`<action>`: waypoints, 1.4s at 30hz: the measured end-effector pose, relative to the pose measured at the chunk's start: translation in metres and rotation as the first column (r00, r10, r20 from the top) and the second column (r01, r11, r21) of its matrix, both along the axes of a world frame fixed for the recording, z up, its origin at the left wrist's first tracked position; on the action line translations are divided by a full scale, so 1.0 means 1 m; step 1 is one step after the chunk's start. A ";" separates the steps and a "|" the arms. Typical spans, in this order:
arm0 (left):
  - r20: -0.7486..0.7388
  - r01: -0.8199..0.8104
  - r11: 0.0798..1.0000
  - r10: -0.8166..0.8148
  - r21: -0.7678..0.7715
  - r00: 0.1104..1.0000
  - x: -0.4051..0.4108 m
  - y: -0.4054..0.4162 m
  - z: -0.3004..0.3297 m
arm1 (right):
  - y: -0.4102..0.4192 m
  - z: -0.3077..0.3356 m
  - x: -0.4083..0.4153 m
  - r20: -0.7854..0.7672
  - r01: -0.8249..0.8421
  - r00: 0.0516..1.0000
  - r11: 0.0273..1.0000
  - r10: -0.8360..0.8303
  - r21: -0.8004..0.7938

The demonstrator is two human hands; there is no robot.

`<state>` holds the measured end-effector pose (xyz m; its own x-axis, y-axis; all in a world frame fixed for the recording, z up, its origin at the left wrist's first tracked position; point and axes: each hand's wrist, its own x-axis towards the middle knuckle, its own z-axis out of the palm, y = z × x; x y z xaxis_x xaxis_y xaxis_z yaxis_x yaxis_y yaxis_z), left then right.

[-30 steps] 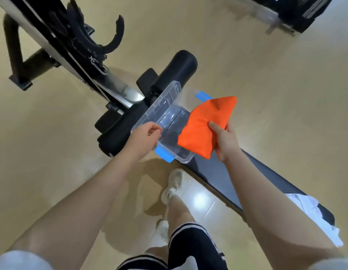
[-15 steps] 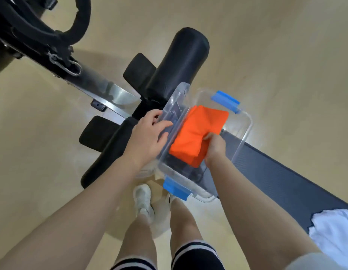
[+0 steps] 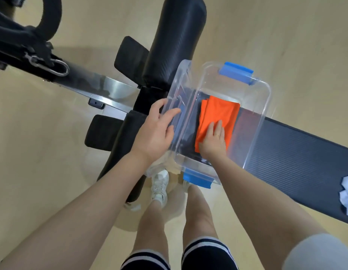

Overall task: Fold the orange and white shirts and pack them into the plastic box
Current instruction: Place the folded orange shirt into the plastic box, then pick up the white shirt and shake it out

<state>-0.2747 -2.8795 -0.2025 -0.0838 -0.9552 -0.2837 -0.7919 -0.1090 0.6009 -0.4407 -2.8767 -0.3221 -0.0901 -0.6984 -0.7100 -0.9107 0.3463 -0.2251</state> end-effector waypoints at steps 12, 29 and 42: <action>0.238 0.182 0.975 -0.147 -0.130 0.960 0.000 0.008 0.064 | -0.006 0.148 -0.032 0.444 0.345 0.852 0.935 -0.278 -0.077; 0.021 0.766 0.642 -0.766 0.000 0.642 -0.278 0.095 0.160 | 0.237 0.283 -0.269 0.571 0.940 0.286 0.342 -0.770 -0.009; -0.027 0.580 0.787 -0.588 0.212 0.808 -0.529 0.165 0.087 | 0.303 0.210 -0.526 0.112 0.464 0.882 0.885 -0.458 -0.036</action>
<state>-0.8038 -2.7140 -0.1158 -0.5921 -0.6494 -0.4772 -0.7654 0.2679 0.5852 -0.9663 -2.5740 -0.1120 -0.3447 -0.6363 -0.6902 -0.6241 0.7045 -0.3378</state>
